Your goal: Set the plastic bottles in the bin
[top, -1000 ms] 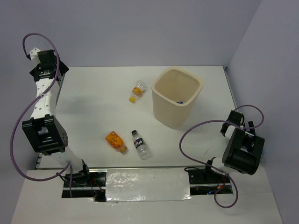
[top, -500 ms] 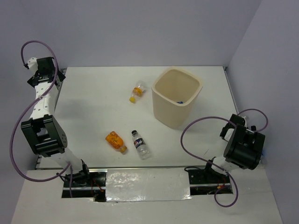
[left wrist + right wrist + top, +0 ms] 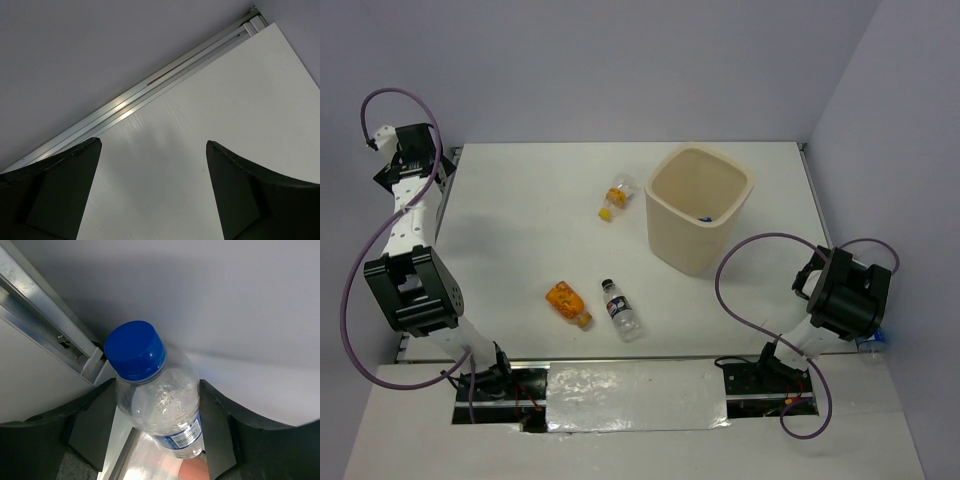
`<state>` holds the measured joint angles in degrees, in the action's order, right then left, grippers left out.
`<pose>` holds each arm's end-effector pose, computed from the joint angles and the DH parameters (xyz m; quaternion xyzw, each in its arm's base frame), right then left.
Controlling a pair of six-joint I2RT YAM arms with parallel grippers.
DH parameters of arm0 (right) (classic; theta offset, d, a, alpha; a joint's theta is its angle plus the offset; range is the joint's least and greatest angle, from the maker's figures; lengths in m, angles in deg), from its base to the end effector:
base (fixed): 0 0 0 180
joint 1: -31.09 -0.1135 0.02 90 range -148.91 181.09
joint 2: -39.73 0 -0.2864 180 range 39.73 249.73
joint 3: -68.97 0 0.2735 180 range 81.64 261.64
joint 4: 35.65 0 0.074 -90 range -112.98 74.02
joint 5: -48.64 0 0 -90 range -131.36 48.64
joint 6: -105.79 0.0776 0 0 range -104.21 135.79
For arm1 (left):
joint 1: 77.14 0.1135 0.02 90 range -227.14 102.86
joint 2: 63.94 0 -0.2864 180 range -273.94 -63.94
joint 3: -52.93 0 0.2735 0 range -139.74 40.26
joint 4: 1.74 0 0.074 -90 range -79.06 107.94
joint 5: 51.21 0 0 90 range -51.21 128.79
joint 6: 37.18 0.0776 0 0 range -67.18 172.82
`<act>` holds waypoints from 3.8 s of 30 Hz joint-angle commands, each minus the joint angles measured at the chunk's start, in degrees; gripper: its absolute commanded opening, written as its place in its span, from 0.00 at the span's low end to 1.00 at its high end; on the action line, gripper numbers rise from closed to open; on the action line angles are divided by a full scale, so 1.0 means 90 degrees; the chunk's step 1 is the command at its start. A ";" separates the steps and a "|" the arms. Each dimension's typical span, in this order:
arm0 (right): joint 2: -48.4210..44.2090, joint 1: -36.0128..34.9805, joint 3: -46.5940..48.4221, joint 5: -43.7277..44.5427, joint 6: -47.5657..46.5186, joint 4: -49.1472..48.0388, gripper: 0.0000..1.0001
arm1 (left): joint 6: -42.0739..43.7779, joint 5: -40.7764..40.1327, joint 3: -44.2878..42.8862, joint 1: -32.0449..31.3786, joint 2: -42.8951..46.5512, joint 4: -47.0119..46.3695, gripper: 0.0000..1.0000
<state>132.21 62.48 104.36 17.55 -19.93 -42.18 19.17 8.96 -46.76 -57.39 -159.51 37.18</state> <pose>0.1817 -0.1887 0.0819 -0.1348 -0.8254 0.5482 0.0110 0.3979 0.1839 0.3375 -0.4913 0.7115 0.1722 0.4720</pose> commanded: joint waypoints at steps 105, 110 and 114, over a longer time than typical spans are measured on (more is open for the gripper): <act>-0.3021 -0.4114 0.5131 -0.4378 0.5581 0.3852 1.00 | -0.3185 0.1566 0.3889 -0.5807 0.1508 0.2015 0.71; -0.3098 -0.3987 0.5171 -0.4378 0.5600 0.4028 1.00 | -0.2990 0.0913 0.2828 -0.5798 0.1556 0.2942 0.40; -0.3342 -0.3597 0.4879 -0.4739 0.5815 0.4018 1.00 | -0.2590 0.0123 0.1635 -0.5798 0.1838 0.3344 0.34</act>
<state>104.72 27.84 149.69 -23.39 31.39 -5.92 -7.38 17.81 -24.08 -109.39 -146.25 63.43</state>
